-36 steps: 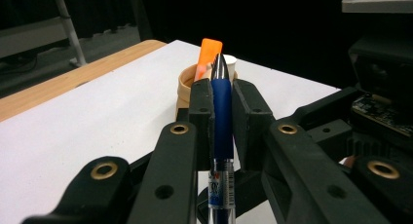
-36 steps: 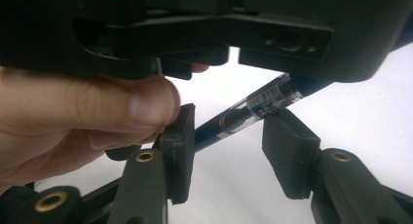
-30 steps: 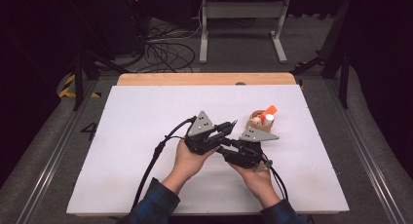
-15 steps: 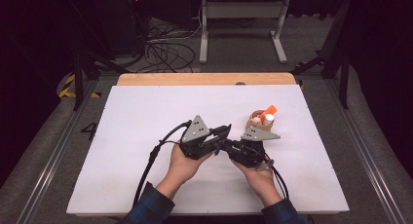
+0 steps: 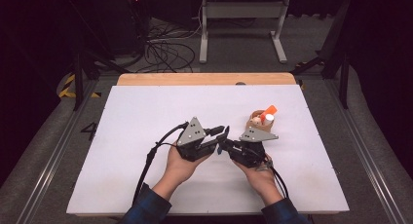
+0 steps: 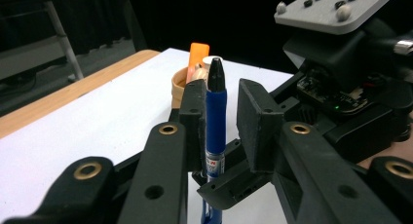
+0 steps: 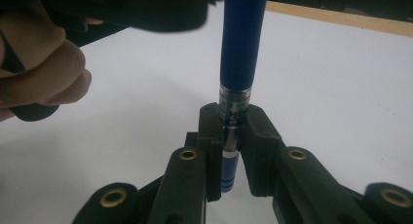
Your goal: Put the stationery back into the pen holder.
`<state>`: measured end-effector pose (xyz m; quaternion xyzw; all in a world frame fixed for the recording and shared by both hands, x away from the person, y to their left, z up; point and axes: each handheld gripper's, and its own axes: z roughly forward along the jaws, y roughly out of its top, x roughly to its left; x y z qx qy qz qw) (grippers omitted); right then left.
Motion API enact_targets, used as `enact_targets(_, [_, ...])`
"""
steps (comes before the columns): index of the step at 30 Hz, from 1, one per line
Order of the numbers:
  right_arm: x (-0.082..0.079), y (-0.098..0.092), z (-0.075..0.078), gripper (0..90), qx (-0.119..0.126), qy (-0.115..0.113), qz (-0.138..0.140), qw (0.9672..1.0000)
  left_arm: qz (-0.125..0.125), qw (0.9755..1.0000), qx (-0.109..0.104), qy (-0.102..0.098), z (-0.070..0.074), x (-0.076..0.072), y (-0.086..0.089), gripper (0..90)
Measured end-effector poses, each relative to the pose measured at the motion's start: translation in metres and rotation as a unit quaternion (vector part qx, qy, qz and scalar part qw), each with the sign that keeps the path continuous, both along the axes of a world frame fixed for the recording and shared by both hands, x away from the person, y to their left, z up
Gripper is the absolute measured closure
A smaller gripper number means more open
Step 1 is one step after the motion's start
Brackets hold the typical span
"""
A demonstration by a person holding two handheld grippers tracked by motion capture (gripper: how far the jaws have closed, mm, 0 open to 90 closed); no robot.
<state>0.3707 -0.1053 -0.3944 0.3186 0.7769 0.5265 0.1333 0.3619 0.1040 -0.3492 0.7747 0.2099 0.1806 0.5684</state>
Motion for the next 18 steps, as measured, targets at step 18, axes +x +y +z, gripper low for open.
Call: enact_targets(18, [0.0032, -0.0047, -0.0005, 80.1, -0.022, -0.013, -0.017, 0.9995, 0.023, 0.9994, 0.024, 0.01, -0.0057, 0.0057, 0.006, 50.1])
